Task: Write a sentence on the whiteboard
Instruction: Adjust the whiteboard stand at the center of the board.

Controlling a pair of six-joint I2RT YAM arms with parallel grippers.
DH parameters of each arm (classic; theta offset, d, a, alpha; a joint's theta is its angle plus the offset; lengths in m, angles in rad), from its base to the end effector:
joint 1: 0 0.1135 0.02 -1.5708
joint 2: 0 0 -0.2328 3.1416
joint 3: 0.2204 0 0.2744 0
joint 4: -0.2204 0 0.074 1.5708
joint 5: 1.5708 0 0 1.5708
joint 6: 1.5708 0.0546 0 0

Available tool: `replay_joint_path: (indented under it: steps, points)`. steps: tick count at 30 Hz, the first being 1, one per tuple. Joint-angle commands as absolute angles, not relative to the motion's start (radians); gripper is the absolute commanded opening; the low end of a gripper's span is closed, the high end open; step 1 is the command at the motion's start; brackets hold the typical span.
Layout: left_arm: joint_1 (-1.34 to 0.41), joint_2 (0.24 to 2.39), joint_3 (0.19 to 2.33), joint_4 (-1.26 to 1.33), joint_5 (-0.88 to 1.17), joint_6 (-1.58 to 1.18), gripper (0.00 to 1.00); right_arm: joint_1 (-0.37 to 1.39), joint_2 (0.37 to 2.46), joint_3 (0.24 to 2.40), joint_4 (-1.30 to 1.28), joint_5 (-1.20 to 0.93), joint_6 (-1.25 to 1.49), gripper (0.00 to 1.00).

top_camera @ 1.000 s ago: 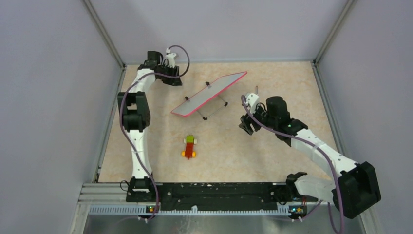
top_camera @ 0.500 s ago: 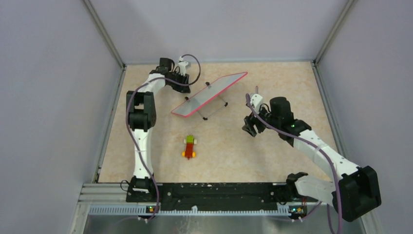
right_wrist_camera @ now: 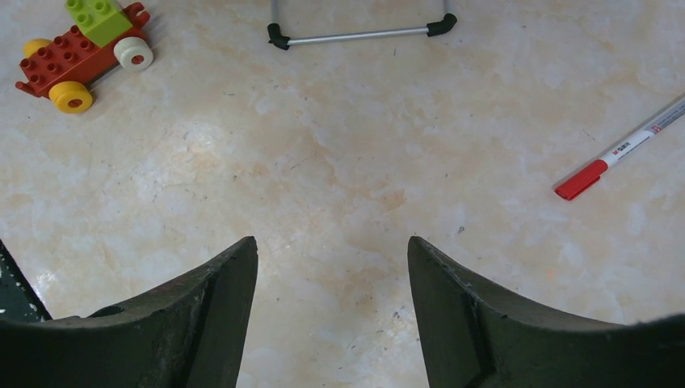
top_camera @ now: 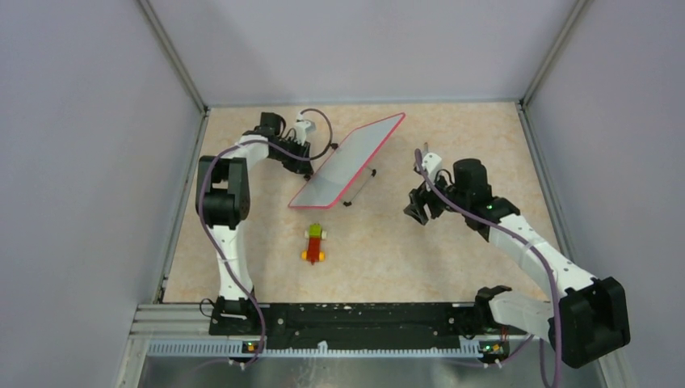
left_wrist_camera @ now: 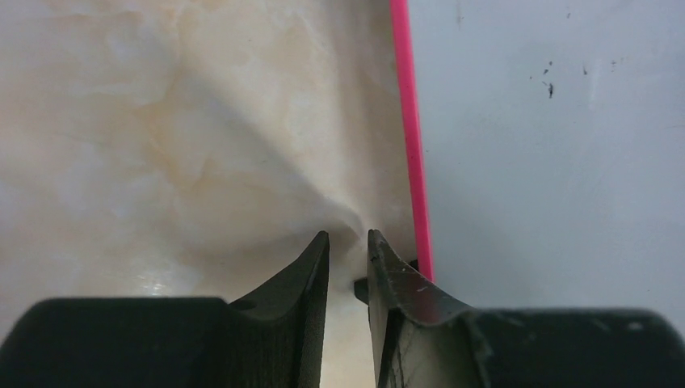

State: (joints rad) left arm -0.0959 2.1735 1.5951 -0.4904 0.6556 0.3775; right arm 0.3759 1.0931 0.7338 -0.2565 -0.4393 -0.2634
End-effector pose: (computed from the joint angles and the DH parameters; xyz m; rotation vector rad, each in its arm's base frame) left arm 0.4601 -0.0777 0.1063 0.7864 2.3441 -0.7407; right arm 0.2570 0.1264 0.2110 -0.9139 1.9685 0.5433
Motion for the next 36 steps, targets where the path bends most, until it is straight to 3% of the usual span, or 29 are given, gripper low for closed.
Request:
replay_joint_path:
  steps: [1, 11, 23, 36]
  points:
    - [-0.119, 2.104, 1.514, -0.532, 0.712, 0.394, 0.28, 0.34, 1.065, 0.783, -0.254, -0.487, -0.241, 0.67]
    - [-0.18, 1.975, 1.295, -0.471, 0.774, 0.337, 0.21, 0.253, 1.058, 0.779, -0.274, -0.559, -0.209, 0.67]
    - [-0.341, 1.957, 1.183, -0.399, 0.785, 0.266, 0.18, 0.109, 1.055, 0.795, -0.328, -0.626, -0.214, 0.67]
    - [-0.511, 1.956, 1.143, -0.233, 0.803, 0.131, 0.18, -0.277, 1.078, 0.866, -0.444, -0.729, -0.233, 0.67]
